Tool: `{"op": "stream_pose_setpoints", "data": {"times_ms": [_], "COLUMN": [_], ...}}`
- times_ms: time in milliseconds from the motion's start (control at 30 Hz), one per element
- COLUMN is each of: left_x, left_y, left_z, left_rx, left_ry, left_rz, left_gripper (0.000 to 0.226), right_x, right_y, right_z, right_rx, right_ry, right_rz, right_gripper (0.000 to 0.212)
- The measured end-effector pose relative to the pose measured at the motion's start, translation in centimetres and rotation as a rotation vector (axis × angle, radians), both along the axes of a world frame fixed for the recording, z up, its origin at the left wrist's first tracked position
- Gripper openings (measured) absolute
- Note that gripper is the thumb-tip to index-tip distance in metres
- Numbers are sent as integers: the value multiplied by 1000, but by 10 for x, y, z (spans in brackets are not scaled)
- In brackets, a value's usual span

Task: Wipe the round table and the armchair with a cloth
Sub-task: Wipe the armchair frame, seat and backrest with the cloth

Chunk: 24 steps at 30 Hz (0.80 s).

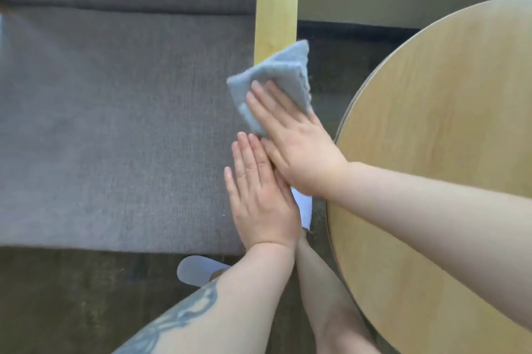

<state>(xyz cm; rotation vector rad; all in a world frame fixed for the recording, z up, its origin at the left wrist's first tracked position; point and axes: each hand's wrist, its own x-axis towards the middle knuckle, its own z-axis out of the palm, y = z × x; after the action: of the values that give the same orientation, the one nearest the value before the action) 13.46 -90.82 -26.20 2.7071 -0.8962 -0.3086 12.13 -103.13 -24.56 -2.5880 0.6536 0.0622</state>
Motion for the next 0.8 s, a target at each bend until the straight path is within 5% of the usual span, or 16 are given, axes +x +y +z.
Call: {"op": "stream_pose_setpoints", "data": {"times_ms": [133,300,367,467,633,800], "left_x": [-4,-4,-3,-1,-2,-2], "left_y": [0,1,0,0,1,-1], "left_z": [4,4,3,5,6,5], "left_rx": [29,42,35,61,63,52], "left_ry": [5,14,32,29,34,29], "left_rz": [-61,-64,-63,-73,-81,-75], "left_gripper": [58,59,59,59,57,56], "right_x": [0,50,25,30,94,64], "right_y": [-57,-59,-28,-93,-129,-75], "right_z": [-1,-3,-2,-1,-9,-21], "right_rx": [-56,-49,-57,-58,-10,-59], "right_ry": [14,-25,-13,7,-63,-258], "right_rz": [388,-94,167,453,-233,-200], "right_gripper": [56,56,56,53,54,52]}}
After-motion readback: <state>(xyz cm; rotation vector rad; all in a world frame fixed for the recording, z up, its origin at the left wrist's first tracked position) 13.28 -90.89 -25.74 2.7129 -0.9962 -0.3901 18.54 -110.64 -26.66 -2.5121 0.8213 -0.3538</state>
